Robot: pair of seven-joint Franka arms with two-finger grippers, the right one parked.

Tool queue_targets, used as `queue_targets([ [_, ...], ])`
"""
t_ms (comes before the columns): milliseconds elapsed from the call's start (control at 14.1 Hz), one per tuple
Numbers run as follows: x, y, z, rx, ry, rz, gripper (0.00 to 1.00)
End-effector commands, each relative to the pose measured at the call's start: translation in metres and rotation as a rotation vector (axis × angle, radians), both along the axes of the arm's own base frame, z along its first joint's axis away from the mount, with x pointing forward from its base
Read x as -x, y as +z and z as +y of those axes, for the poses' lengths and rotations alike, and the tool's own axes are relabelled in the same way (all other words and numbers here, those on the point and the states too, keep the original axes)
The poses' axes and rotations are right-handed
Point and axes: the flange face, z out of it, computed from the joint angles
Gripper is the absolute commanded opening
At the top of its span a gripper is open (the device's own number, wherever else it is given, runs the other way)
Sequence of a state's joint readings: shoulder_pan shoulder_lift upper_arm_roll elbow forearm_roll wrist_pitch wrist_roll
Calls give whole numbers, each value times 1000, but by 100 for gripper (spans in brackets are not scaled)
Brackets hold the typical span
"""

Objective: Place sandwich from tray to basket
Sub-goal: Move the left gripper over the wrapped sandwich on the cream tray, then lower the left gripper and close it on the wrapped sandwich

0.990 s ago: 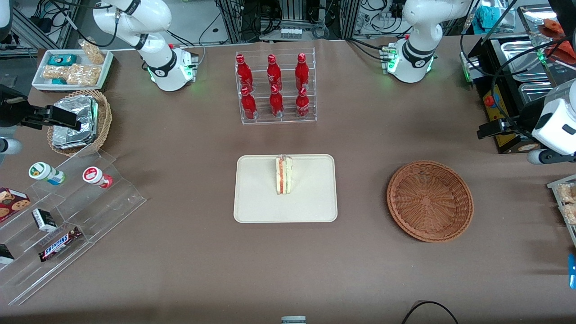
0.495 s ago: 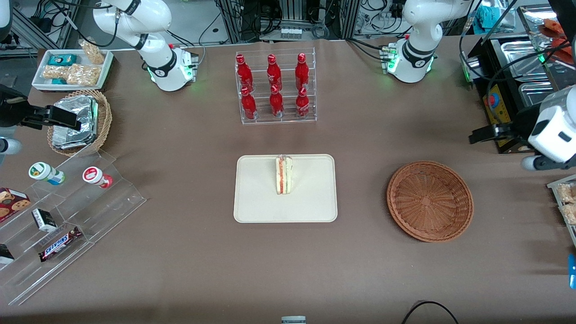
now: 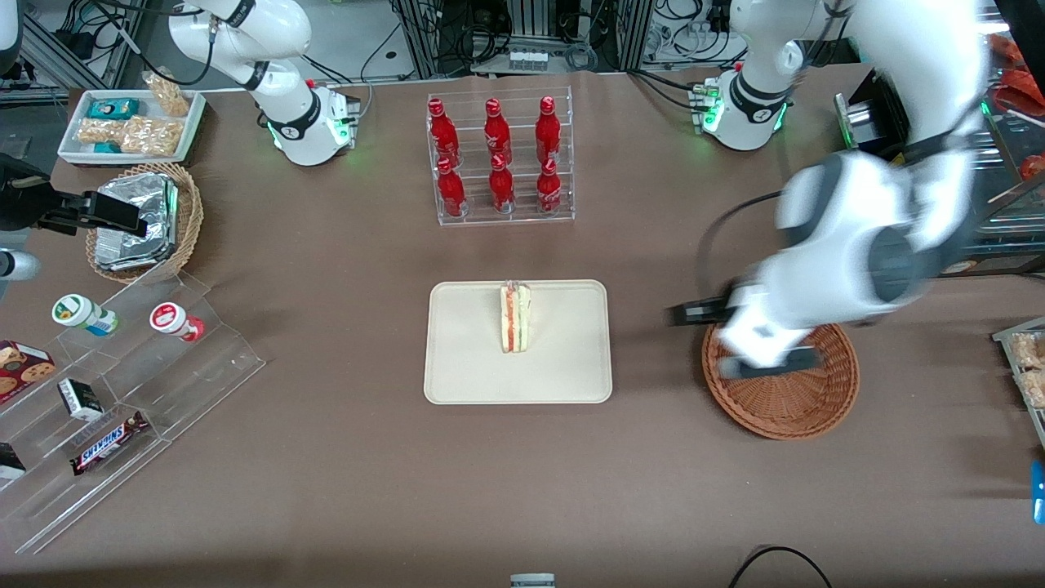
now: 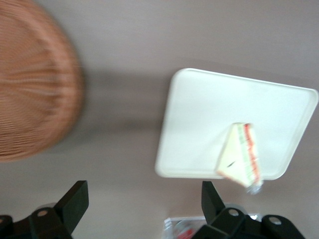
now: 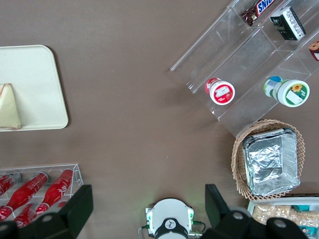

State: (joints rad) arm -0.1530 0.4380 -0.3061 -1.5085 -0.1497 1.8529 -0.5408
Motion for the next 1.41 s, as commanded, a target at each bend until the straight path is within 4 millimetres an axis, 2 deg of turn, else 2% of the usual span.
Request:
queue_targets([
  [0,4,-34,-69,-46,50,-57,100],
  [141,22,-62,-116,-137,76,-87,100],
  [354,41,-83,-187,-150,33,-124,100],
  [424,58,-88,-217,-141,-10,-127,100],
  [495,70,-94,-232,-139,-35,-125,100],
  [636,85,-106,-252,-115,-59,-134,100],
  [848,111,-136,-262,-148,-156,-116,100],
  [990,111,-139,-261,-153,-211,-127,100],
  [1202,130,-167,-274,-170,-251,-100,100],
  [1343,129,-182,-275,-169,-238,-90,100],
])
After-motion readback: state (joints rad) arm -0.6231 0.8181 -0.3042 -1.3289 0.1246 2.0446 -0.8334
